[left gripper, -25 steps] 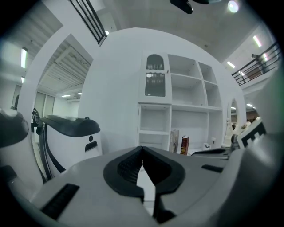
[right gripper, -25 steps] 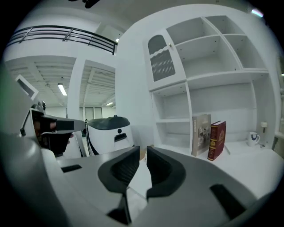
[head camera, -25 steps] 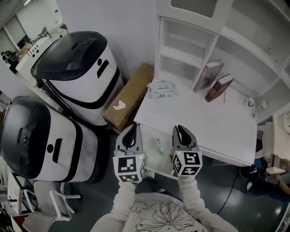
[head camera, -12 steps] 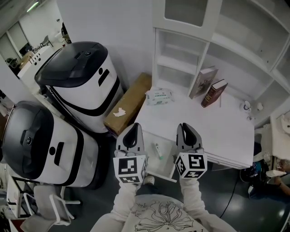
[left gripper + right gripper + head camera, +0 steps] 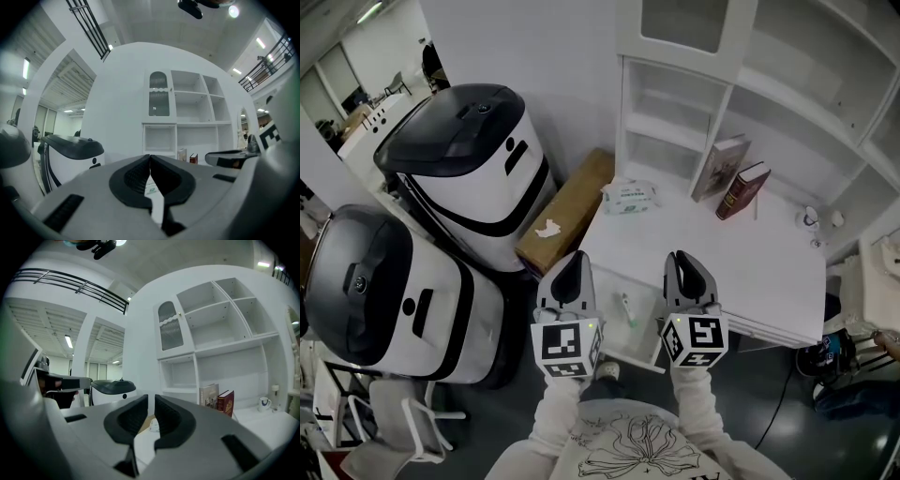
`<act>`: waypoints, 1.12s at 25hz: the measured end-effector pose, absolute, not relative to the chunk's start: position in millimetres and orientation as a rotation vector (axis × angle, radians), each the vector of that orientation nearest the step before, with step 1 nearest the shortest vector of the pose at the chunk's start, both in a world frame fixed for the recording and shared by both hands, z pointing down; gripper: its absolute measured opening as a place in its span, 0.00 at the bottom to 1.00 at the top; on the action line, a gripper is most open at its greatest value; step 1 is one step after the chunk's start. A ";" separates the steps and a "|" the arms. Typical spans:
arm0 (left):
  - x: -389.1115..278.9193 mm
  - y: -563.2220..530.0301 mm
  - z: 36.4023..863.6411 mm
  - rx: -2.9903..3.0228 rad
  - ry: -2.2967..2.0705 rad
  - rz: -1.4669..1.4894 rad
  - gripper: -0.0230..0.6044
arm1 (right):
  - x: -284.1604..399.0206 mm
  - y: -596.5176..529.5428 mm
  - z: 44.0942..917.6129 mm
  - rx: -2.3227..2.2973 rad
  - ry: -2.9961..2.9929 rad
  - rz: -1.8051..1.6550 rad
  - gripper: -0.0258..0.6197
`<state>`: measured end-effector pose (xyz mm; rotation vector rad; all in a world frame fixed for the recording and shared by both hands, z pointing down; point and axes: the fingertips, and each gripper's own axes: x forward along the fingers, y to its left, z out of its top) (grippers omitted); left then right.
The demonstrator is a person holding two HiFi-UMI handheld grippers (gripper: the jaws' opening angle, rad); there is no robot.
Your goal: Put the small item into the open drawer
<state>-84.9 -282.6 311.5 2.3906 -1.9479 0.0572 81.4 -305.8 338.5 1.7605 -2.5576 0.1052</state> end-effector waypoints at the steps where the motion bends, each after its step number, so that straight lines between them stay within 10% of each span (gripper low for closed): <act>1: -85.1 -282.3 311.6 2.390 -1.948 0.058 0.05 | 81.4 -305.5 337.8 1.762 -2.558 0.104 0.10; 28: -77.8 -277.1 314.2 2.404 -1.912 0.040 0.05 | 85.7 -297.1 335.4 1.774 -2.554 0.109 0.10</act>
